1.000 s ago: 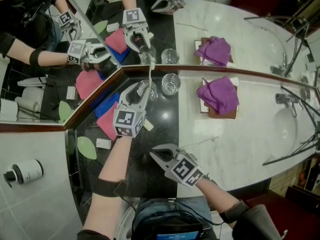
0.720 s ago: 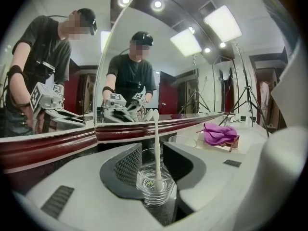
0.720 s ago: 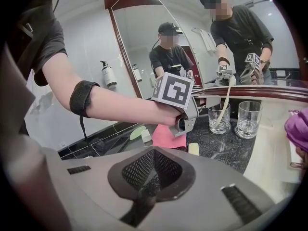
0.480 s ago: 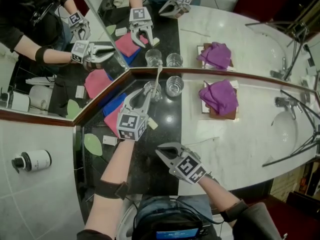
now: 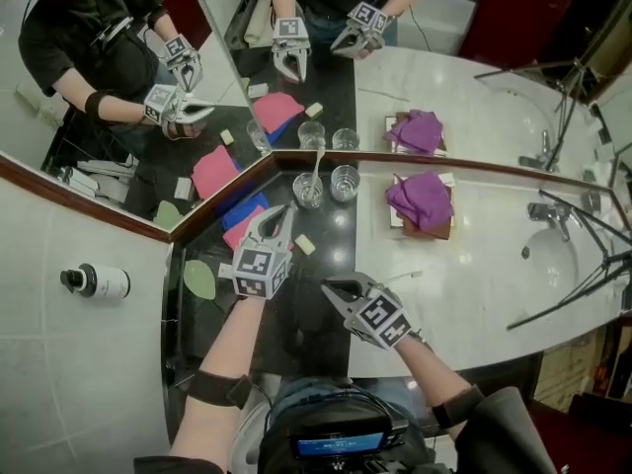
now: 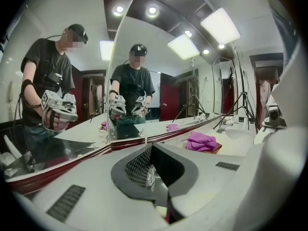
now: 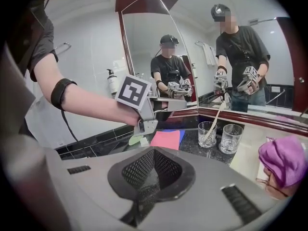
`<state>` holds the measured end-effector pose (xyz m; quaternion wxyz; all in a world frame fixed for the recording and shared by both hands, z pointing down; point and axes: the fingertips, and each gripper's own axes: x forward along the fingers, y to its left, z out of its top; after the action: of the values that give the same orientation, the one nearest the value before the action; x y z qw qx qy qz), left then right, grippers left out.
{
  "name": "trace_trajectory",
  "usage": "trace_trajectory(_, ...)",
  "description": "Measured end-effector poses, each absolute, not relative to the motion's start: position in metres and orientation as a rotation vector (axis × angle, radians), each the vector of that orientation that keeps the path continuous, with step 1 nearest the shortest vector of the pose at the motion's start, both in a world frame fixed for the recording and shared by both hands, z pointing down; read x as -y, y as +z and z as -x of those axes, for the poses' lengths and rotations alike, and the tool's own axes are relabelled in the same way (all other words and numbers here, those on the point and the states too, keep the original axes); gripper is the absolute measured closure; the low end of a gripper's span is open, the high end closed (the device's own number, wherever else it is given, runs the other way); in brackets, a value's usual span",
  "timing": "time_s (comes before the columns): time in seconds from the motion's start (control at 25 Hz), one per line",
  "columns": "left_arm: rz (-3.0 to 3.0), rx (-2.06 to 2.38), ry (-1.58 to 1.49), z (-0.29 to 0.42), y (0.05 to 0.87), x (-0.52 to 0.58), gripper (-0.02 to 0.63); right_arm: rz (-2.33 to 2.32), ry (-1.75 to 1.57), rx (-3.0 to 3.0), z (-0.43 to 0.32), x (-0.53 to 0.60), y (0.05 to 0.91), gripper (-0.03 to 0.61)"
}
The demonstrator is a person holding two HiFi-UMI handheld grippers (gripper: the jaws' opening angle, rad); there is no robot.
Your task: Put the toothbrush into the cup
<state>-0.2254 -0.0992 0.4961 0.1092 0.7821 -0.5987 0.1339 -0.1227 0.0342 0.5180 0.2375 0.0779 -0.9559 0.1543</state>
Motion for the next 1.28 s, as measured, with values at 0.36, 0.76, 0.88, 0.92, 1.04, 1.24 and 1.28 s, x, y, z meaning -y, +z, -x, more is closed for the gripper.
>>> trace_trajectory(0.36,-2.244,1.796,0.339,0.208,0.463,0.031,0.614,-0.353,0.423,2.647,0.079,-0.023,0.490,0.566)
trace_trajectory(0.76,-2.171,1.862,0.301,0.222,0.443,-0.030,0.614,-0.592,0.445,2.632,0.005,0.005,0.482,0.566)
trace_trajectory(0.88,-2.151,1.881,0.288,0.229,0.440,-0.041,0.614,-0.714,0.468,2.606,-0.030,0.020,0.489,0.566)
trace_trajectory(0.92,-2.142,1.885,0.287,0.232,0.440,-0.044,0.614,-0.754,0.479,2.596,-0.043,0.024,0.491,0.566)
trace_trajectory(1.04,-2.112,1.897,0.276,0.238,0.442,-0.051,0.614,-0.853,0.504,2.559,-0.078,0.032,0.494,0.566)
trace_trajectory(1.24,-2.116,1.897,0.293,0.238,0.445,-0.058,0.614,-0.989,0.546,2.505,-0.124,0.042,0.498,0.566)
trace_trajectory(1.28,-2.122,1.894,0.295,0.237,0.445,-0.059,0.614,-1.009,0.552,2.497,-0.130,0.044,0.500,0.566)
